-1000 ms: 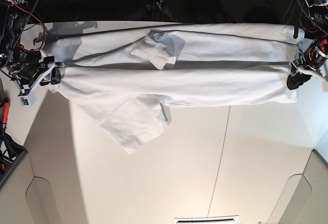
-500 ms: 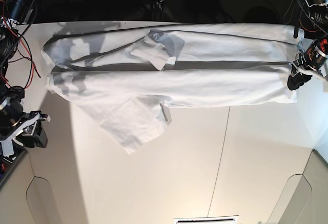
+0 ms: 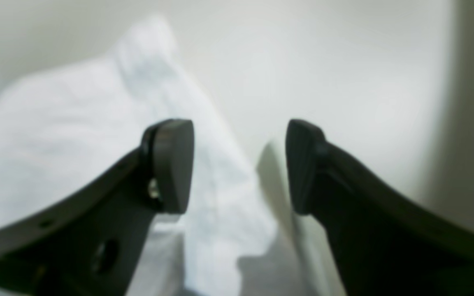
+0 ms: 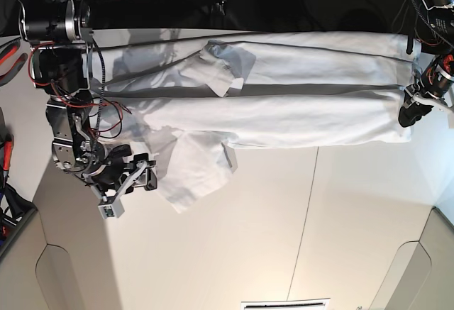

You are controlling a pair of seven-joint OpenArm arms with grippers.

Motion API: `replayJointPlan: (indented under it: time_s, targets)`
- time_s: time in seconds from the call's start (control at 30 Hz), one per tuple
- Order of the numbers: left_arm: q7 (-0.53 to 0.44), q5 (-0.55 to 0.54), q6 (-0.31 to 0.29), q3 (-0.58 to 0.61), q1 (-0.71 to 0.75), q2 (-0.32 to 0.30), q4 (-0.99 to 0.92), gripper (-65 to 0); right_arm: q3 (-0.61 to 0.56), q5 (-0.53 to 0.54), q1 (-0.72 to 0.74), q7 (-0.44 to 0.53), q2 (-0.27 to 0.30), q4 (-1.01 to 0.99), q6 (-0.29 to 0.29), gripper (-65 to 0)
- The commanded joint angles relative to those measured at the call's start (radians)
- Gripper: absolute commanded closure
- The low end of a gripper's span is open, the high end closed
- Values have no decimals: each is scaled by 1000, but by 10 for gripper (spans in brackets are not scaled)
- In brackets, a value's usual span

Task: Layout the t-shirt on the table in an organized manner, then fold the t-shirt properly
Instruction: 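Press and tuck the loose sleeve into the fold with the right gripper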

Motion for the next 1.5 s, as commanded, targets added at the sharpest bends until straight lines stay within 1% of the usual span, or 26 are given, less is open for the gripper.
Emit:
replayJointPlan:
  time_s: [0.0, 0.07, 0.1, 0.13, 0.17, 0.23, 0.27, 0.4, 0.47, 0.53, 0.6, 0.73, 0.9, 1.07, 1.13, 1.23, 1.3, 1.37, 1.47]
  targets:
    - [-23, -19, -15, -4, -8, -22, 17, -199, -5, 6, 37, 21, -3, -29, -7, -352]
    - [-25, -20, -15, -4, -8, -22, 17, -199, -7, 8, 42, 47, -20, -88, -6, -341]
    - [-25, -20, -15, -4, -10, -22, 17, -199, -8, 8, 40, 53, -28, -100, -6, -315]
    - [-25, -19, -15, -4, -11, -22, 17, -199, -7, 7, 34, 53, -35, -104, -3, -267]
    - [-25, -20, -15, -4, -12, -22, 17, -199, -8, 8, 29, 53, -38, -103, -2, -198]
    - [-25, -19, -15, -4, -16, -22, 17, -199, -7, 8, 26, 56, -38, -103, 2, -33]
    - [-25, -19, -15, -4, -17, -22, 17, -199, -5, 8, 27, 56, -35, -102, 1, 0]
    - [-25, -20, -15, -4, -19, -22, 17, -199, -2, 12, 23, 52, -9, -49, 2, 0]
    - [-24, -19, -15, -4, -19, -22, 17, -199, -2, 12, 14, 35, 5, -1, 31, 0]
    - [-25, -19, -15, -4, -19, -22, 17, -199, -2, 20, -7, 3, 16, 74, 74, 0]
    - [-25, -20, -15, -4, -19, -22, 17, -199, -2, 54, -45, -61, 16, 178, 84, 0]
    - [-24, -31, -15, -4, -19, -22, 17, -199, -2, 165, -180, -170, 16, 441, 84, 0]
    - [-24, -46, -15, -4, -19, -22, 17, -199, -2, 254, -384, -243, 13, 775, 84, 0]
    - [-24, -46, -15, -4, -19, -22, 17, -199, -2, 361, -531, -343, 13, 1018, 84, 0]
    - [-24, -47, -15, -4, -19, -22, 17, -199, -2, 412, -565, -385, 13, 1070, 84, 0]
    - [-25, -47, -15, -4, -19, -22, 17, -199, -2, 489, -593, -407, 11, 1086, 85, 0]
    - [-24, -47, -15, -4, -19, -22, 17, -199, -6, 507, -606, -417, 5, 1086, 93, 0]
    - [-24, -47, -15, -4, -19, -22, 17, -199, -16, 506, -620, -426, -6, 1086, 95, 0]
    - [-24, -47, -15, -4, -19, -20, 17, -199, -43, 506, -640, -430, -9, 1086, 95, 0]
